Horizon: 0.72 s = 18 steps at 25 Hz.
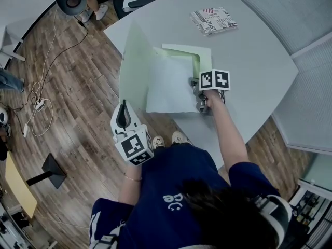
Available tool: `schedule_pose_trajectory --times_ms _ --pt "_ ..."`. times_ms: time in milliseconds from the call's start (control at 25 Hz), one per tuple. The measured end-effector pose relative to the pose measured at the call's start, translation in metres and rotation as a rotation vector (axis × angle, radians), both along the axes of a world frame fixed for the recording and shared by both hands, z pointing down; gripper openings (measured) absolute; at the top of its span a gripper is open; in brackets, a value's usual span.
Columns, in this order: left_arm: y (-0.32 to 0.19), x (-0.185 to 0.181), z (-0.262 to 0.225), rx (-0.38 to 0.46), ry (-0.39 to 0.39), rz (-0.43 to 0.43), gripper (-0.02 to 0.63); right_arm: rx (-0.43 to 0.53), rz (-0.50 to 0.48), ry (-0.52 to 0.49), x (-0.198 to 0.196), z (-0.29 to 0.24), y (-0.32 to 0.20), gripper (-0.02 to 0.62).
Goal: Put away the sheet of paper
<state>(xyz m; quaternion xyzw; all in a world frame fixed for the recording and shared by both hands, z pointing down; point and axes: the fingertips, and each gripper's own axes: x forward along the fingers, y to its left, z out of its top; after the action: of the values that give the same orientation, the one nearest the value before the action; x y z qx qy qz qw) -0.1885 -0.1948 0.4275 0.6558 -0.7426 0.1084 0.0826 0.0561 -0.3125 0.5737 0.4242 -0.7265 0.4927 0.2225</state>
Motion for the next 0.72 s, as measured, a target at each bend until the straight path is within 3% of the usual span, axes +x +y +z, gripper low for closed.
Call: schedule_pose_trajectory --times_ms 320,720 --pt "0.004 0.005 -0.005 0.001 -0.016 0.024 0.008 -0.002 0.094 -0.010 0.014 0.004 -0.015 0.009" --pt "-0.002 0.010 -0.003 0.000 -0.025 0.034 0.008 0.187 0.015 0.155 0.020 -0.001 -0.043 0.009"
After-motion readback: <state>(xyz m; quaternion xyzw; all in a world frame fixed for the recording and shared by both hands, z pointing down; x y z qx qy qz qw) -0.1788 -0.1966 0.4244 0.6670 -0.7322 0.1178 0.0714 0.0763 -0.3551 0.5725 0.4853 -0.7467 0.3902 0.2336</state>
